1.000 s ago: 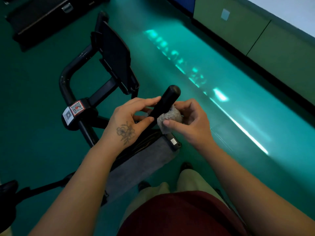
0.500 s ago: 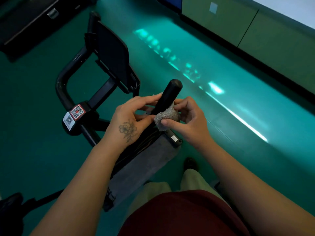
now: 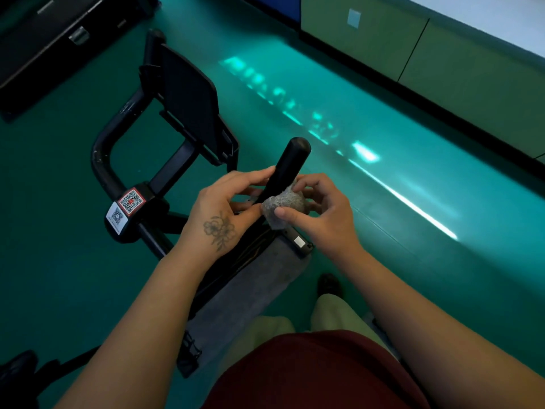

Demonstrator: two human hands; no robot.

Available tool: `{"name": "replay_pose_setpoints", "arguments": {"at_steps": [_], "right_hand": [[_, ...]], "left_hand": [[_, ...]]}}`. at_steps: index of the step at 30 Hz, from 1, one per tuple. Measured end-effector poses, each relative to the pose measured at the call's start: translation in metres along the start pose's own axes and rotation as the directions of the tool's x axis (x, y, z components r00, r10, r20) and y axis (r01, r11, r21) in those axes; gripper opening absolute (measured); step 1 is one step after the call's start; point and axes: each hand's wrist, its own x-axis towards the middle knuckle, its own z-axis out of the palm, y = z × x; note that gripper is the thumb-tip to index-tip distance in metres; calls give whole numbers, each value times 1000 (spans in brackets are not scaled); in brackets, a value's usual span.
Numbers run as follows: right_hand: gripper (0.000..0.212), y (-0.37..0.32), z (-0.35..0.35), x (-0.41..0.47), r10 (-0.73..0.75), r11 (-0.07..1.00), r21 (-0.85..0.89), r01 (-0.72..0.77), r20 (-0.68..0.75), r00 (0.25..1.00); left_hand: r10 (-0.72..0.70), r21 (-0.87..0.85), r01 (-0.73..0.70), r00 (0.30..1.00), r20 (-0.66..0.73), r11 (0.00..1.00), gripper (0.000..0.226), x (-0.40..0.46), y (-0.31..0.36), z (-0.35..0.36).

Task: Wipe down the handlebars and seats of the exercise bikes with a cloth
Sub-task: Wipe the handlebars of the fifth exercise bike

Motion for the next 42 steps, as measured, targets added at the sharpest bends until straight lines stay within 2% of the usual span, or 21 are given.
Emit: {"name": "replay_pose_setpoints", "arguments": {"at_steps": [6,11,15,19,24,30,33,38,42], "right_hand": [[40,-2,1,0,3,1000,-23,-4,-43,999],[42,-18,-14,7,-71,996,44,80,-177,982],[42,-14,-7,9,-90,994,52,99,-156,984],[41,-1,13,-2,-30,994,101,46,-156,987],[40,4,13,-6,-6,997,74,15,-118,993],[42,-15,-5,17,-82,990,95,108,-242,967],[42,-16,-2,19,-77,988,116,106,-227,971],[40,2,19,-4,8,992,126,11,-146,989],[39,11,24,-15,50,995,92,-41,-101,994]], "left_hand": [[-8,24,8,1000,21,1000,57,-6,-7,-5],[-13,54,12,1000,18,998,48,-12,-11,-8],[-27,89,23,999,36,996,44,-15,-14,-12],[-18,110,13,999,47,994,44,-21,-15,-16],[-24,119,18,998,50,993,41,-26,-19,-18],[-26,132,16,997,70,991,46,-29,-22,-21],[-31,123,22,997,66,992,46,-28,-22,-20],[-18,122,9,997,72,992,47,-27,-23,-21],[47,203,-56,998,50,977,41,-30,-23,-30]]}}
